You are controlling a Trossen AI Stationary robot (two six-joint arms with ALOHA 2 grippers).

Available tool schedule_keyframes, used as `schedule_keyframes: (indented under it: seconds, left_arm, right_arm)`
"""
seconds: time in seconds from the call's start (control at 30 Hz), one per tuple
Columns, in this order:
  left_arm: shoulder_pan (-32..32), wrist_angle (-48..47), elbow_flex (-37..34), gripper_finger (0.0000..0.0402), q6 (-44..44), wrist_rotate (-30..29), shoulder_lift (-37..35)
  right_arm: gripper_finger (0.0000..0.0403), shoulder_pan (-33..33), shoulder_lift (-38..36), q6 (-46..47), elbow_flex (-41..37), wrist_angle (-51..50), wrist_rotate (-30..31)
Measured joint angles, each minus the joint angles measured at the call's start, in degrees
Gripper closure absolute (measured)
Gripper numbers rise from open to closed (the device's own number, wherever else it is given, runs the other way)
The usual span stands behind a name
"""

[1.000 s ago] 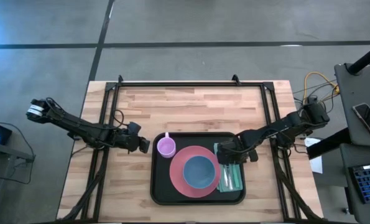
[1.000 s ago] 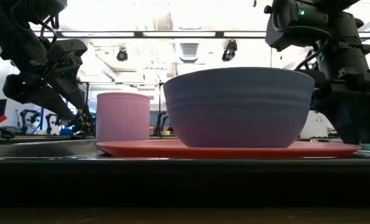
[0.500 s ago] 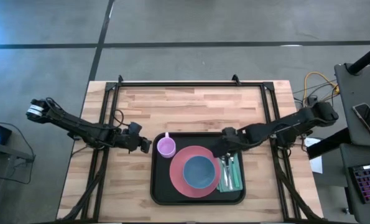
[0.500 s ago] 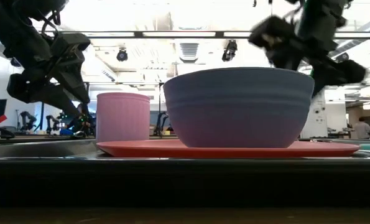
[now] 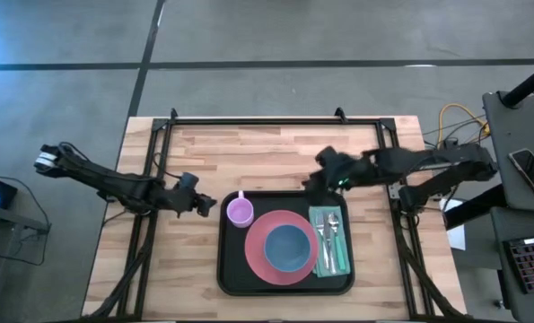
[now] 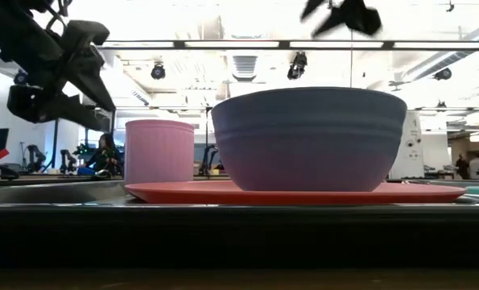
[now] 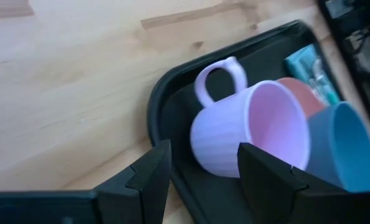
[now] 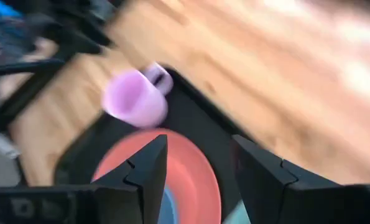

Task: Set up tray
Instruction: Return to Home Position

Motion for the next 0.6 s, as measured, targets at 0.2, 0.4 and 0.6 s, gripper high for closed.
schedule_keyframes:
  seconds: [0.2, 0.4, 0.6]
  left_arm:
    - [0.0, 0.3, 0.0, 0.0236, -1.4, 0.2, -4.5]
    - [-0.3, 11.9, 0.0, 0.0236, 2.3, 2.6, -8.2]
    - [-0.5, 35.3, 0.0, 0.0236, 24.6, 4.2, -9.0]
  right_arm:
    - [0.0239, 0.0, -3.8, -15.5, 8.6, 0.1, -1.0]
    - [0.0246, -0.1, -10.2, -18.2, 5.3, 2.2, -12.5]
    - [0.0246, 1.5, -18.9, -14.6, -11.5, 22.3, -18.1]
